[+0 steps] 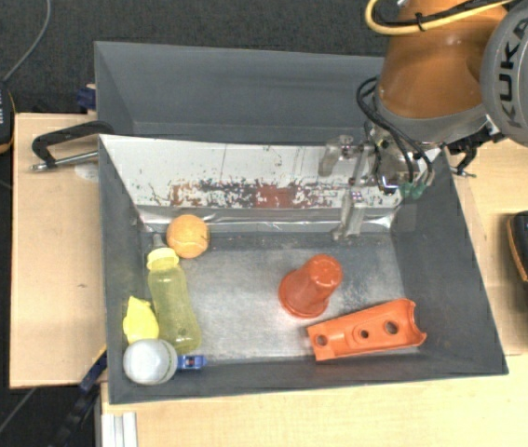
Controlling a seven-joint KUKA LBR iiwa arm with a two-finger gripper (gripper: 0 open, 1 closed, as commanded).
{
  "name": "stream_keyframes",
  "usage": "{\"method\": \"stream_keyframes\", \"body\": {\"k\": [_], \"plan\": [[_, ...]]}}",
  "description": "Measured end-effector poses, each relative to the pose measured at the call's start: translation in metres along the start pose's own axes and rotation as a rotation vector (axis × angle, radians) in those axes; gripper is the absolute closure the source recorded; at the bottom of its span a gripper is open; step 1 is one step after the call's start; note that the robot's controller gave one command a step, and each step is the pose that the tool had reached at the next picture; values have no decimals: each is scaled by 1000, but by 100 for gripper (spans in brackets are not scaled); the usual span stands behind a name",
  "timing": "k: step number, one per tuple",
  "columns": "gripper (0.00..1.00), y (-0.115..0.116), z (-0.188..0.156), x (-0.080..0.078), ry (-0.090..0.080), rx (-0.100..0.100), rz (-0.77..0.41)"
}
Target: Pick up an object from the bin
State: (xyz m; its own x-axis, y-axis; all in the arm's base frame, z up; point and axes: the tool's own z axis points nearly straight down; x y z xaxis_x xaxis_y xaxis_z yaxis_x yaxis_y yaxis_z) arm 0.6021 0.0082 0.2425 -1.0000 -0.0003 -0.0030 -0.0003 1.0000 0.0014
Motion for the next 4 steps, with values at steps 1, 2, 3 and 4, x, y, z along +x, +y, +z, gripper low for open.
{"method": "stream_keyframes", "body": {"k": [1,2,3,4], "plan": [[0,0,0,0,0,0,0],[0,20,46,26,-5,0,-77],[0,1,67,68,0,-1,-7],[0,-20,110,74,-11,0,-26]]}}
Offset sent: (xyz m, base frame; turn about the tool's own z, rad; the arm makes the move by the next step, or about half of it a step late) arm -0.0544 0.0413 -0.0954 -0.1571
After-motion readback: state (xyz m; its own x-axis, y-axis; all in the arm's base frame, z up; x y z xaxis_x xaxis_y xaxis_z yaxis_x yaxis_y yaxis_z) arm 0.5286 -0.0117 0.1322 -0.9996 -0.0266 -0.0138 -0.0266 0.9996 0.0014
